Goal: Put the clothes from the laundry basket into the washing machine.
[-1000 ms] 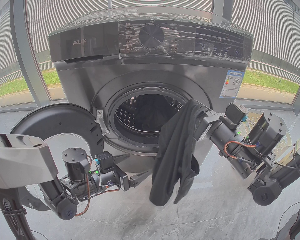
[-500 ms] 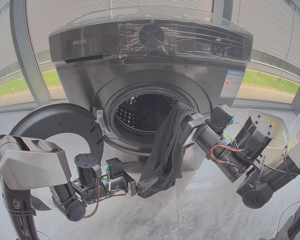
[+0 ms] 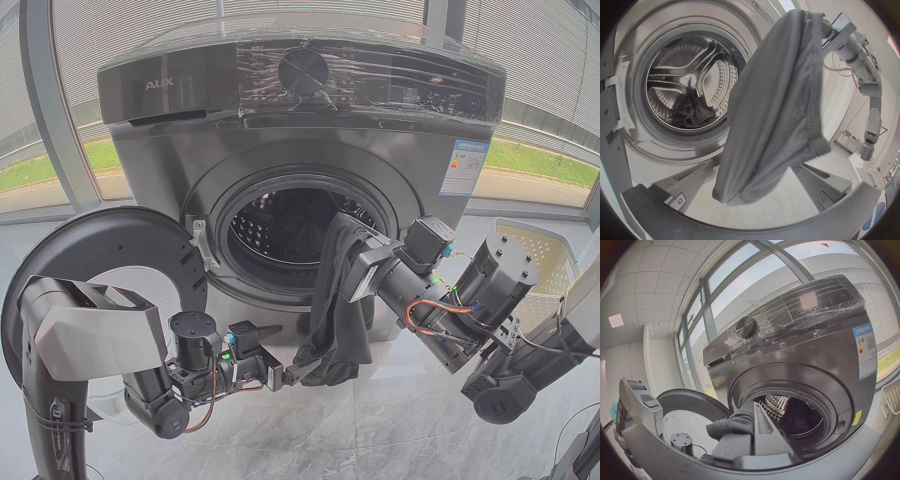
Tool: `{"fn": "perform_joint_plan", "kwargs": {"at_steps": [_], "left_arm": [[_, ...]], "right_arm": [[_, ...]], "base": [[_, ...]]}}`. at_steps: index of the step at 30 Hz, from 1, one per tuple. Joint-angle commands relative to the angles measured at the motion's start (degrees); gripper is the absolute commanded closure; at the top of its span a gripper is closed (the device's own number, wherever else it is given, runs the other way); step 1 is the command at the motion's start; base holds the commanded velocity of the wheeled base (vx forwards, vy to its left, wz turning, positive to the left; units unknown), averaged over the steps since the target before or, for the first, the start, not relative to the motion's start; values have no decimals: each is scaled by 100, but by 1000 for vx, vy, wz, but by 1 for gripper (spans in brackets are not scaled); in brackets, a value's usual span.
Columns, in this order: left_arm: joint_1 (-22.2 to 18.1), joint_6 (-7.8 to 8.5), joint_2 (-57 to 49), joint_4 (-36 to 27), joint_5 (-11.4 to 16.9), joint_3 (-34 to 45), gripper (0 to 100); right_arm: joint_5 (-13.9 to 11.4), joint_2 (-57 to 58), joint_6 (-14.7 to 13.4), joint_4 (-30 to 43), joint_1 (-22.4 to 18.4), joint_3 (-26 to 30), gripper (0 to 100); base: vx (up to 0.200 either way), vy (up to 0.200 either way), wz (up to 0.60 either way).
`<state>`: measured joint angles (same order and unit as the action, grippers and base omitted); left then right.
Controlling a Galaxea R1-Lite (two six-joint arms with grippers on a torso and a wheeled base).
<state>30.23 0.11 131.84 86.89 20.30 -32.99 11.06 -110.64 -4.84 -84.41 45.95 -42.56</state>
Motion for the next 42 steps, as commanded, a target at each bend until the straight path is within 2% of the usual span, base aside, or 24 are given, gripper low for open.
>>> {"fn": "perform_joint_plan", "kwargs": {"at_steps": [1,6,15,19,22,23,29,35,37,42], "left_arm": [[-53,-11,465,12,-35,-586,0],[-114,-90,676,3,-8,-1043,0],[-123,-90,1133,3,-43,-1553,0],[-167,-99,1467,3,-307,-1992,0],[-176,-90,1590,3,-360,-2150,0],[-176,-90,1599,3,-360,-2168,100],[-176,-64,1485,21,-351,-2027,100],[-105,-90,448,21,-237,-1078,100],[-70,-90,-71,21,-70,-516,100],[-53,-90,-1011,21,317,425,100]], "right_arm": [[-7,25,1,-14,143,11,100],[-16,34,1,-49,292,55,100],[-16,25,-8,-85,406,63,100],[-16,43,-8,-93,424,107,100],[-16,43,-17,-111,424,116,100],[-7,43,-26,-111,415,116,100],[-7,-10,-52,-93,248,55,100],[2,-265,-61,-41,-323,-227,100],[-7,-370,-52,-41,-464,-297,100],[-7,-476,-61,-93,-517,-271,100]], "base": [[0,0,0],[0,0,0],[0,0,0],[0,0,0],[0,0,0],[0,0,0],[0,0,0],[0,0,0],[0,0,0],[0,0,0]]}}
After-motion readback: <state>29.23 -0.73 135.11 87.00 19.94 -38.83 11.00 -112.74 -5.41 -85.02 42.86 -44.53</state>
